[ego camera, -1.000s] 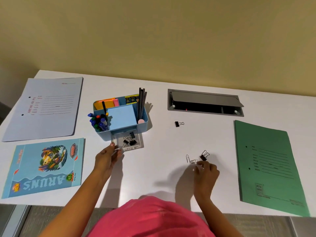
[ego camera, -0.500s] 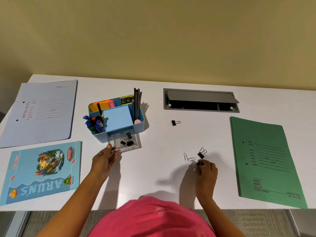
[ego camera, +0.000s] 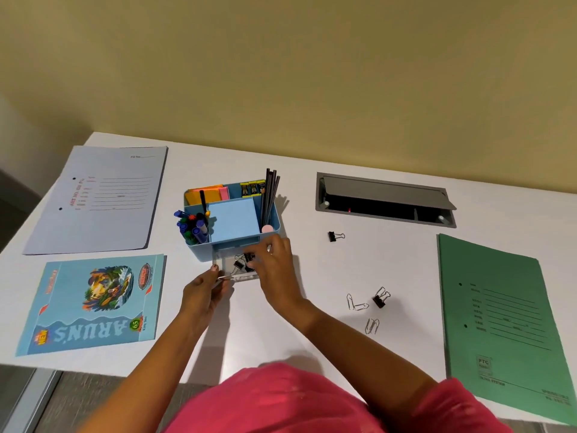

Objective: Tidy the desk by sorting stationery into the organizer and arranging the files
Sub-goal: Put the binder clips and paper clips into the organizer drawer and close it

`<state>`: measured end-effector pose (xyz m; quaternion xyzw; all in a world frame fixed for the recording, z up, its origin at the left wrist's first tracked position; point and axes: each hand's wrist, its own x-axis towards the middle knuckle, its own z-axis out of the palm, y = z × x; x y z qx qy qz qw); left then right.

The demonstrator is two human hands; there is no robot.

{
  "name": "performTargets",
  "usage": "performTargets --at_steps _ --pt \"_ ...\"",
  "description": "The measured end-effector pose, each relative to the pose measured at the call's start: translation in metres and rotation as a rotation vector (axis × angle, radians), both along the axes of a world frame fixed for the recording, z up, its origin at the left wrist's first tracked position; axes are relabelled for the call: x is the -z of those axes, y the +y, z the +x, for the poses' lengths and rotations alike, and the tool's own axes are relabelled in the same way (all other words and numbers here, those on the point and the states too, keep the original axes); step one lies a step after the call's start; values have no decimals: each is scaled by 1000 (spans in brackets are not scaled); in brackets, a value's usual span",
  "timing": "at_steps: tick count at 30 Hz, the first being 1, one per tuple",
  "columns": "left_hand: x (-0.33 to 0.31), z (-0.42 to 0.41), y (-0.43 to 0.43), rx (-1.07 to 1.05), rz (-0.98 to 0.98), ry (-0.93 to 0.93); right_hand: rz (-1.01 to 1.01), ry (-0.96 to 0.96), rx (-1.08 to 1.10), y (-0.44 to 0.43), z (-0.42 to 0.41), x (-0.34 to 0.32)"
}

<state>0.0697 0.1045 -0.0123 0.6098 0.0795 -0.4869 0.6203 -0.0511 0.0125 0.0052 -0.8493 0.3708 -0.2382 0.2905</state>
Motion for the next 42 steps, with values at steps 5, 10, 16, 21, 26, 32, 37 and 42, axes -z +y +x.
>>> performTargets --at_steps 5,10,16,21,26,32,37,42 --pt "-4 -2 2 19 -13 -28 8 48 -15 6 10 5" --pt "-4 -1 2 15 -25 -8 83 -29 45 4 -9 -3" --pt "-2 2 3 16 -47 33 65 -130 312 -18 -80 16" --pt "0 2 3 7 -53 40 16 -13 620 -26 -159 45" --pt "0 3 3 15 -60 48 170 158 816 -26 -204 62" --pt "-3 2 4 22 -42 40 233 182 865 -34 -200 62" --pt "-2 3 3 8 -36 46 218 184 891 -41 -192 67" --pt "-1 2 3 7 -37 50 233 28 995 -44 -179 63"
